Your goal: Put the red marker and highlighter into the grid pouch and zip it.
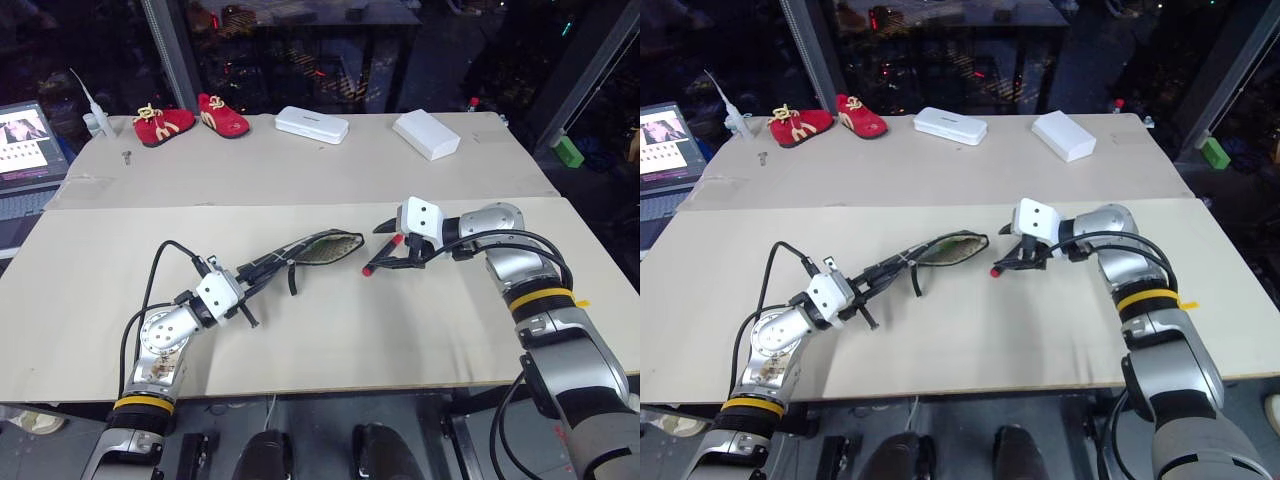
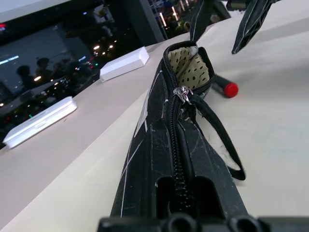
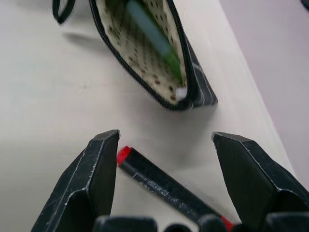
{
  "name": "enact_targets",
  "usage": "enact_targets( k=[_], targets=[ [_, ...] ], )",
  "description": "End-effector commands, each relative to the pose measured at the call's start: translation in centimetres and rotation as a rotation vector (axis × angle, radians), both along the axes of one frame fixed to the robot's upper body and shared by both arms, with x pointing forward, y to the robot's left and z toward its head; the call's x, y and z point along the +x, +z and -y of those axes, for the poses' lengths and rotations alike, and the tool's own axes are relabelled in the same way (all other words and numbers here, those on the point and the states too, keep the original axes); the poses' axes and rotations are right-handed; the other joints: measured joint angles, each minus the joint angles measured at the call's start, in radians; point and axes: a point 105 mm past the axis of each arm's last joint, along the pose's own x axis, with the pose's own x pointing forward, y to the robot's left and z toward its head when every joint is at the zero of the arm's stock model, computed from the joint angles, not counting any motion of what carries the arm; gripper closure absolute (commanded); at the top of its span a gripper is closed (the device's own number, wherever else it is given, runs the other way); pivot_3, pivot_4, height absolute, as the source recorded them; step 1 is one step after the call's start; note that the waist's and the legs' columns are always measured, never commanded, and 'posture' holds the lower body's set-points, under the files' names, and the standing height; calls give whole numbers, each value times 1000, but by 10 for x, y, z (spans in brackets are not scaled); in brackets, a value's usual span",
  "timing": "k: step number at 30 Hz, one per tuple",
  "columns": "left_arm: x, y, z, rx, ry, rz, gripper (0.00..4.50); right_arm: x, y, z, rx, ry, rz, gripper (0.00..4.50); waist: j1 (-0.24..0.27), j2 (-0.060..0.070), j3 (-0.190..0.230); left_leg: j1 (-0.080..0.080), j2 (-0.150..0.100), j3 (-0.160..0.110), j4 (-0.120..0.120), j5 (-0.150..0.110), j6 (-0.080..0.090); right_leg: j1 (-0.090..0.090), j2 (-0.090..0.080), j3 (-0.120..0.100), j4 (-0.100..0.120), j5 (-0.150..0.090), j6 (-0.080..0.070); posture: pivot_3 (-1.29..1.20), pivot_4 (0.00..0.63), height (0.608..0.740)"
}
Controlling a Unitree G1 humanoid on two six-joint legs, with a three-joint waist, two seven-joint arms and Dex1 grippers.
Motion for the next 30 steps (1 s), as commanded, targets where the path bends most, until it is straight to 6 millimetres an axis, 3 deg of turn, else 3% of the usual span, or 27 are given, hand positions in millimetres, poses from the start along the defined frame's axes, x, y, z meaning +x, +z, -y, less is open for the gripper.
enact_targets(
  k=[1,12,20,26,30],
  targets=[
    [-2,11,-2,-1,15,48,4500,11,-2,5,-102,-4,63,1070,0,0,0,0,0,1,0,0,0,0,0,0,0,0,0,0,150,740],
    [-4,13,-5,-5,39,51,4500,22,-11,12,-259,-19,51,1070,-3,1,1,0,1,8,-1,0,0,-1,0,1,1,0,0,0,150,740],
    [-6,11,-6,-6,47,45,4500,26,-19,0,-324,-30,23,1070,-14,1,1,2,2,9,-1,0,0,-1,0,1,2,0,-1,0,150,740],
    [-8,11,-6,-11,57,44,4500,22,-29,-4,-388,-10,-46,1070,-25,1,1,2,2,9,-1,0,0,-1,-1,1,2,0,-1,0,150,740],
    [-9,11,-6,-15,63,44,4500,11,-48,1,-474,21,-173,1070,-26,1,0,2,2,9,-1,0,0,0,-1,1,2,0,-1,0,150,740]
  ],
)
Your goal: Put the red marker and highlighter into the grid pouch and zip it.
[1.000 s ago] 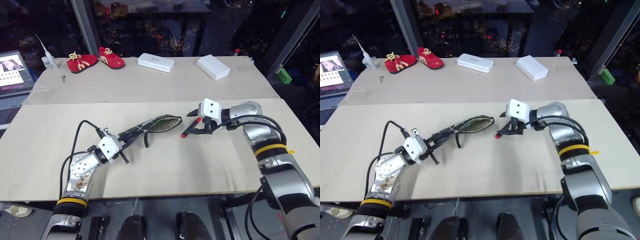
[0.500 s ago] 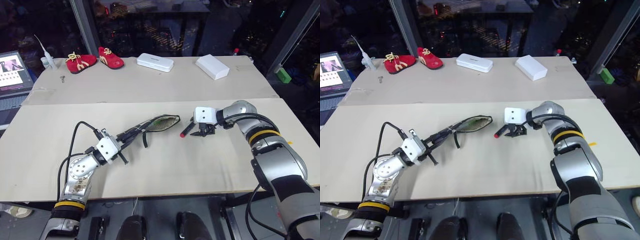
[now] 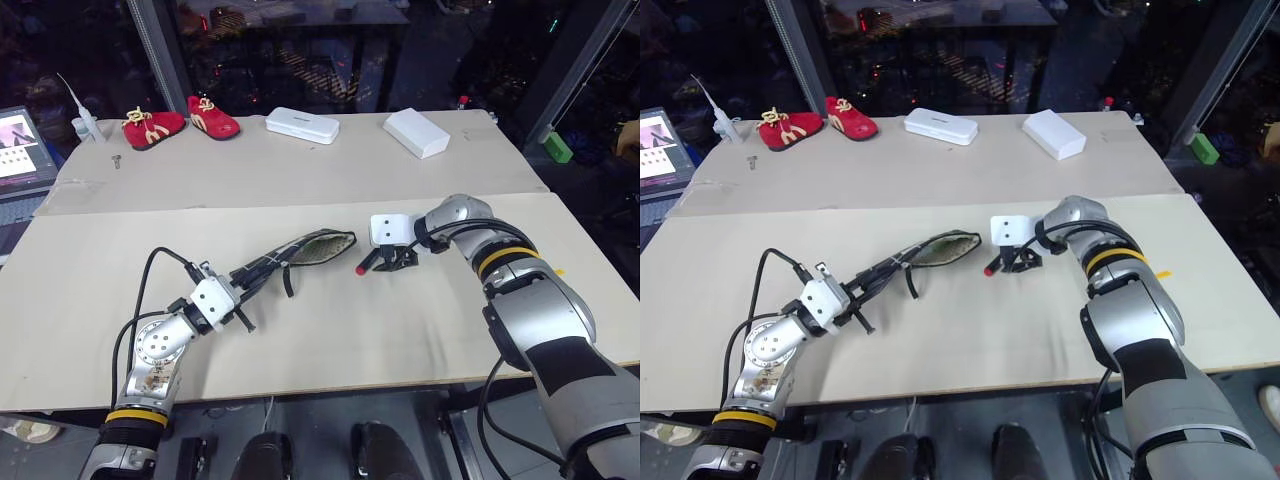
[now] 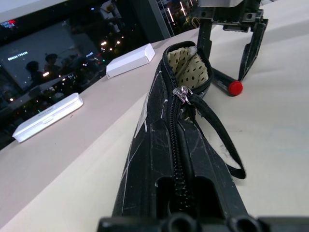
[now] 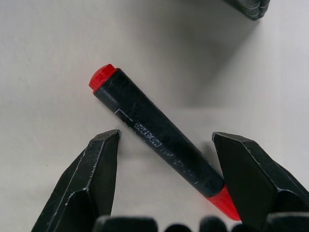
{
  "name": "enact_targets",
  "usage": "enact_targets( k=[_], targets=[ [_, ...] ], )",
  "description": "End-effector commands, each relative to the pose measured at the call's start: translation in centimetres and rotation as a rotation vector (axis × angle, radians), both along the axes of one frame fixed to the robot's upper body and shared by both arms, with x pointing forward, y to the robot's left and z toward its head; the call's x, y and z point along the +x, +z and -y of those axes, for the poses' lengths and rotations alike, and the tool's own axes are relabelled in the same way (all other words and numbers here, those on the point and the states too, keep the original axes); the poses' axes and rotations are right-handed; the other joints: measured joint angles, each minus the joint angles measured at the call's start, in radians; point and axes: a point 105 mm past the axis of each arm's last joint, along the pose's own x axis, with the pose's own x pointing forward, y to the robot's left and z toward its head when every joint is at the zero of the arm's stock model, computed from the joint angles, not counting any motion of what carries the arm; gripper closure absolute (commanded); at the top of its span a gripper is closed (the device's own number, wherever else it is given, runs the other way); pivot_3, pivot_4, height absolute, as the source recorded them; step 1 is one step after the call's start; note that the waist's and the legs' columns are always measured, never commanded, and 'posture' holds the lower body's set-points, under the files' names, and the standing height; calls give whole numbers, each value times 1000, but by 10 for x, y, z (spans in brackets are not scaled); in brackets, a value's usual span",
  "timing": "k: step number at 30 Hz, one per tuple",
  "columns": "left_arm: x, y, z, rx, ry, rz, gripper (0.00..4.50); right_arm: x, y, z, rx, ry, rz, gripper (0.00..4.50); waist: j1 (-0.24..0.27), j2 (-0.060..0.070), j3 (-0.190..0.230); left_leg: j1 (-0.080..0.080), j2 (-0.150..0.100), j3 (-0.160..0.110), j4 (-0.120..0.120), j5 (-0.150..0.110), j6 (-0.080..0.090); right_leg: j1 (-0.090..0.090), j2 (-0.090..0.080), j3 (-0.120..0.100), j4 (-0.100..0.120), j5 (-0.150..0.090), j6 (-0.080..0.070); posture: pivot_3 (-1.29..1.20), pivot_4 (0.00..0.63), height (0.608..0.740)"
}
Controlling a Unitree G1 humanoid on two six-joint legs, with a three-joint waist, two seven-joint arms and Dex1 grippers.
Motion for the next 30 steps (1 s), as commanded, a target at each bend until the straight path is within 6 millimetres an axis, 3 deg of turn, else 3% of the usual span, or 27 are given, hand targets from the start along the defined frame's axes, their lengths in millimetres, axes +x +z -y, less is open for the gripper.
enact_targets(
  k=[1,3,4,10,12,20,25,30],
  targets=[
    [-1,11,-2,-8,13,43,4500,-13,-21,5,-103,16,-140,1070,0,0,0,0,0,0,0,0,0,0,0,0,0,0,0,0,150,740],
    [-1,11,-1,-11,16,44,4500,-16,-27,2,-108,31,-157,1070,0,0,0,1,0,0,0,0,0,1,0,0,0,0,0,0,150,740],
    [0,11,-1,-12,16,45,4500,-17,-32,-1,-104,35,-163,1577,0,0,0,1,0,0,0,0,0,1,0,0,0,0,0,0,150,740],
    [1,13,-2,-15,20,50,4500,-19,-39,-9,-84,29,-176,3558,-12,-2,-2,8,2,-2,0,-1,-1,5,0,0,1,1,-2,0,150,740],
    [2,13,-2,-17,22,51,4500,-20,-41,-9,-84,29,-185,4037,-15,-2,-2,11,2,-2,0,-1,-1,6,0,1,2,1,-2,0,150,740],
    [2,12,-2,-19,23,49,4500,-22,-37,-4,-10,-8,-227,4040,-12,-2,-2,10,2,-1,-1,-1,-2,4,0,1,3,1,-2,0,150,740],
    [2,11,-1,-20,23,48,4500,-3,-13,1,100,-80,-63,4040,-10,-2,-2,10,3,0,-1,-1,-2,4,-1,1,2,1,-2,0,150,740],
    [1,6,0,-18,14,30,4500,-7,16,13,239,-15,73,4040,2,-1,-2,8,2,0,-1,-1,-2,2,-2,0,2,1,-3,0,150,740]
  ],
)
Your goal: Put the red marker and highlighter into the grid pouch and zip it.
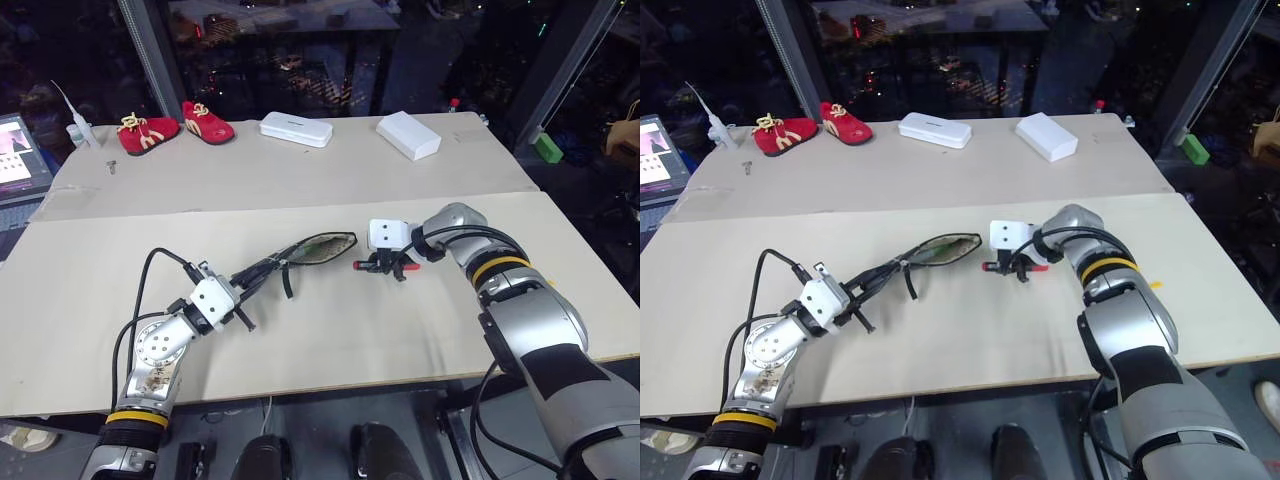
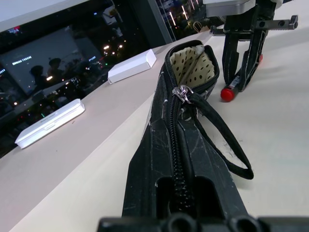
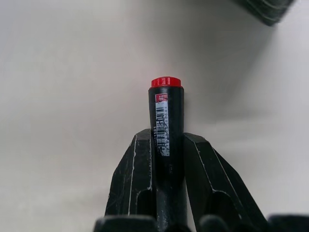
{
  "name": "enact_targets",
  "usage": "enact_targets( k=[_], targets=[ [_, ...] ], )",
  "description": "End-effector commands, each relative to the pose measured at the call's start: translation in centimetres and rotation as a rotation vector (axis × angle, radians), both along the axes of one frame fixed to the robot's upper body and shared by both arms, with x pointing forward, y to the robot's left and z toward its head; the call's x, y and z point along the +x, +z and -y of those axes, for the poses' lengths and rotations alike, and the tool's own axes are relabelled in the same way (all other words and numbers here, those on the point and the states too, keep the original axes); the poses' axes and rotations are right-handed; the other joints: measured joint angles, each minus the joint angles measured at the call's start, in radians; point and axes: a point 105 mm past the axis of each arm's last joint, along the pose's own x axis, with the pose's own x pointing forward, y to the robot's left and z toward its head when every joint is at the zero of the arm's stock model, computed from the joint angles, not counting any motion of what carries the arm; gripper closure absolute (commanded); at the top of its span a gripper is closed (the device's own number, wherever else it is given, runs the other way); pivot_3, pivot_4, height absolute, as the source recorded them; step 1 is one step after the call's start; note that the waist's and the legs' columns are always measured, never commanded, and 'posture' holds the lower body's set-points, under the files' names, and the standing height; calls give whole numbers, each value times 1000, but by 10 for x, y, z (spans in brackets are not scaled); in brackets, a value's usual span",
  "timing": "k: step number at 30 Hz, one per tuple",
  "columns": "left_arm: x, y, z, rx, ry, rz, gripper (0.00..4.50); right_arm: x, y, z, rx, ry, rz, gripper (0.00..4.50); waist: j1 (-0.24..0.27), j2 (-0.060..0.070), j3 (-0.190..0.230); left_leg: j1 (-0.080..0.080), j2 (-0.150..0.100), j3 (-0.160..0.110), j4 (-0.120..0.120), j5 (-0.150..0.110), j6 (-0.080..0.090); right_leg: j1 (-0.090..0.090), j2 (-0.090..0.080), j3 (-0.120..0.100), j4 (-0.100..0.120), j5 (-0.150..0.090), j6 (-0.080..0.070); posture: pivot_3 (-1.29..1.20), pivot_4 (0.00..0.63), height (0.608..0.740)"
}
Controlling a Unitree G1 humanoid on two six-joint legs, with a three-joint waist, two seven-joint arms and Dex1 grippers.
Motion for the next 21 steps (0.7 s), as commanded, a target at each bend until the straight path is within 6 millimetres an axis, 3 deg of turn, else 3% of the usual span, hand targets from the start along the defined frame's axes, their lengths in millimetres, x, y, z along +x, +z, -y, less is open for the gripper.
enact_targets(
  k=[1,9,12,15,18,21],
  targets=[
    [0,6,1,-7,-7,25,4500,-6,32,5,100,56,150,4040,7,0,0,-2,0,0,0,0,0,-2,0,0,-1,0,0,0,150,740],
    [3,7,5,-3,-32,24,4500,-43,81,-1,201,58,306,4040,19,1,1,-9,0,2,0,-1,2,-9,0,-1,-1,0,1,0,150,740],
    [4,6,5,-1,-39,20,4500,-54,91,-16,203,80,348,4040,24,1,1,-9,0,2,0,-1,1,-9,0,-1,-1,0,1,0,150,740],
    [5,6,6,-1,-44,19,4500,-66,91,-29,185,104,359,4040,26,1,1,-8,0,2,0,-1,1,-9,1,-1,-1,0,1,0,150,740],
    [5,6,9,-2,-52,19,4500,-80,79,-51,160,151,363,4040,29,1,1,-10,0,2,1,-1,1,-9,1,-1,-2,0,1,0,150,740],
    [5,6,11,-3,-58,20,4500,-79,67,-62,146,144,365,4040,28,1,1,-10,-1,2,1,-1,2,-10,1,-1,-2,0,1,0,150,740]
  ],
)
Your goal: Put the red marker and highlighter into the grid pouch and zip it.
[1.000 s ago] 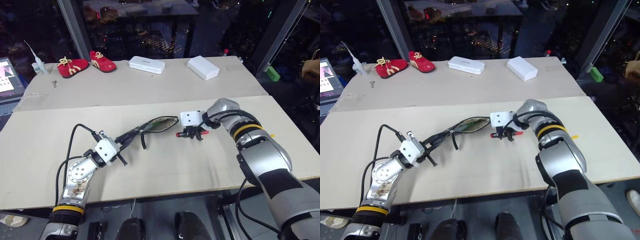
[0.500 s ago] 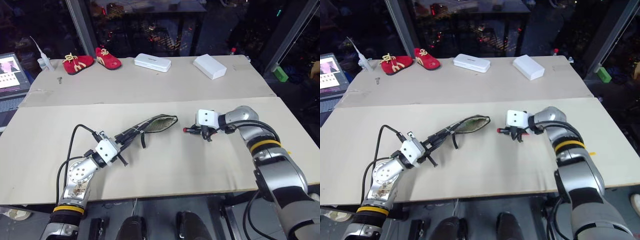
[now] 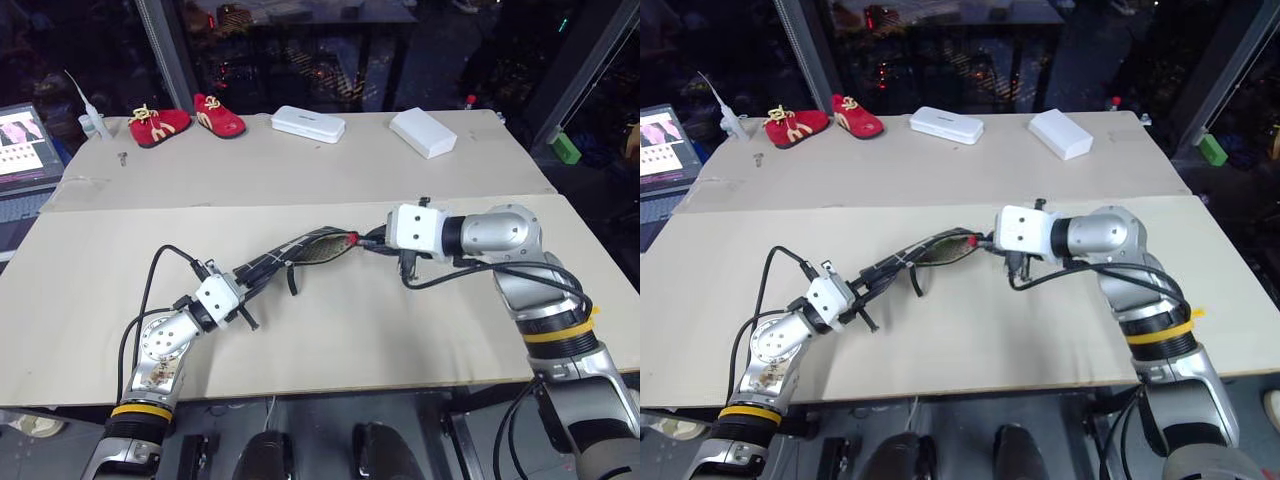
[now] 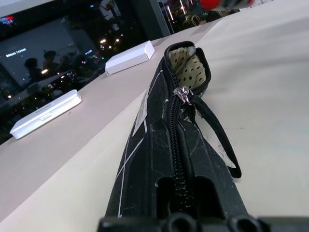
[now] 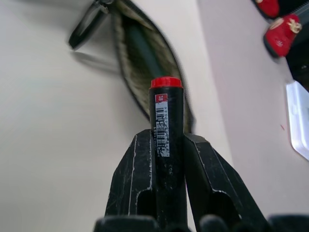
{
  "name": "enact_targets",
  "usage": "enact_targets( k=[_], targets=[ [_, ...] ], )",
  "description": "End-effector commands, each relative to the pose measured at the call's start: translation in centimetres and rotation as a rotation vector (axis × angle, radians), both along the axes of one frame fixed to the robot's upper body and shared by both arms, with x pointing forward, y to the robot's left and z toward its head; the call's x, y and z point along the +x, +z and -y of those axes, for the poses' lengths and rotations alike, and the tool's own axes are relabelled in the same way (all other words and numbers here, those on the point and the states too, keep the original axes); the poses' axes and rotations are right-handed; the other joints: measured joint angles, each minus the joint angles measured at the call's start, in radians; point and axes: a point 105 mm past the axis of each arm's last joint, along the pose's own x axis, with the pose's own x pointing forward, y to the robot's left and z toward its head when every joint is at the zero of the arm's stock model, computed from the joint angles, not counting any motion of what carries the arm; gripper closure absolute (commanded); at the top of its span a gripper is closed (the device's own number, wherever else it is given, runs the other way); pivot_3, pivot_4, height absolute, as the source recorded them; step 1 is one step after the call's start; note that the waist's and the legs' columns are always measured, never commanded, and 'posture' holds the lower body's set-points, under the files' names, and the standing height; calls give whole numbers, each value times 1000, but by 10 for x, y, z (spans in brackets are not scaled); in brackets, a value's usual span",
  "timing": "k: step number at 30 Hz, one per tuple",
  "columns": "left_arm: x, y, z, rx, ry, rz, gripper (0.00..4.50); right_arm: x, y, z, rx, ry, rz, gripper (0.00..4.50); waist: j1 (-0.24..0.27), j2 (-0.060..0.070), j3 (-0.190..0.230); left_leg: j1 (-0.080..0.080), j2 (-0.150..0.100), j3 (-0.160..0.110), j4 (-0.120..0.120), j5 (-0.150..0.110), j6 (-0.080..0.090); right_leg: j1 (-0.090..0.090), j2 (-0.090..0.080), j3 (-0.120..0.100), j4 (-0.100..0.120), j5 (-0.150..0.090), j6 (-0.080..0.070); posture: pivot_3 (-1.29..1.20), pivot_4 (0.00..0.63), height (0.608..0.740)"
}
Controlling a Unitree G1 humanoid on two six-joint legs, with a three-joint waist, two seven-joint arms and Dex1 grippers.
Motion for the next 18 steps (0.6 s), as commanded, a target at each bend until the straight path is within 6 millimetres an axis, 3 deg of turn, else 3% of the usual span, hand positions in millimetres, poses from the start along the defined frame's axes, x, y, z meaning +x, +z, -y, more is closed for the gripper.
enact_targets(
  k=[1,6,13,18],
  targets=[
    [0,9,4,-13,-18,37,4500,1,0,-15,-7,-11,55,4040,1,0,0,0,0,1,0,0,0,0,0,0,0,0,0,0,150,740],
    [0,8,5,-15,-23,36,4500,10,5,-32,28,-49,75,4040,0,0,0,0,0,2,1,0,0,0,0,0,0,0,0,0,150,740],
    [-1,8,5,-16,-23,35,4500,13,10,-28,-6,-56,91,4040,2,0,0,-2,0,3,1,0,0,-1,1,-1,0,0,0,0,150,740],
    [-2,8,5,-15,-24,35,4500,24,-2,-30,-90,-63,143,4040,0,0,0,-2,-1,3,1,0,0,-1,1,-1,0,0,0,0,150,740]
  ],
)
